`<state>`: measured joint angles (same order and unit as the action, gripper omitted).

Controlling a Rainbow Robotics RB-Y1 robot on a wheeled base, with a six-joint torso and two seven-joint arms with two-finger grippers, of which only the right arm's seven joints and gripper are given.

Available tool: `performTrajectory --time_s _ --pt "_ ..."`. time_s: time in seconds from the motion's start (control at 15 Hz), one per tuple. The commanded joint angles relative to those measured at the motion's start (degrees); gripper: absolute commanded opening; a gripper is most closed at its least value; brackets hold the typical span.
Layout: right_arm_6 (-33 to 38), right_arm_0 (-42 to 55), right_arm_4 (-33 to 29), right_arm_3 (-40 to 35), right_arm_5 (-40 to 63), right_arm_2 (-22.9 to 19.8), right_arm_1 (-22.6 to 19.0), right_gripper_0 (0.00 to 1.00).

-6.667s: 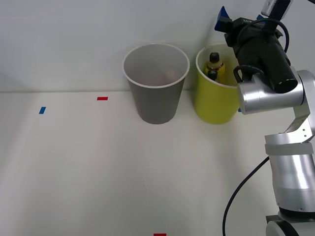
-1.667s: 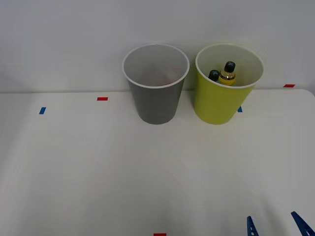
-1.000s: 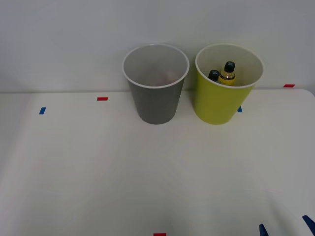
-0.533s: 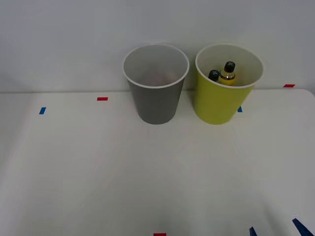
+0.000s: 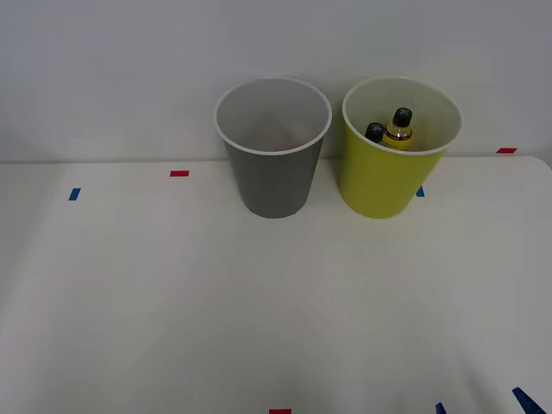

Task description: Put cans in the gray bin, plastic bottles in the light green bin

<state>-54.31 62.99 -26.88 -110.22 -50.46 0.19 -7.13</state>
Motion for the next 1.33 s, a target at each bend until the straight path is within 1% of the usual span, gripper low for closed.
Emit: performTrajectory --time_s 0.07,1.33 --pt "-0.71 0.29 -0.02 0.00 0.01 0.16 0.18 1.00" --pt "-0.80 0.46 0.16 0.00 0.01 0.25 0.18 1.00"
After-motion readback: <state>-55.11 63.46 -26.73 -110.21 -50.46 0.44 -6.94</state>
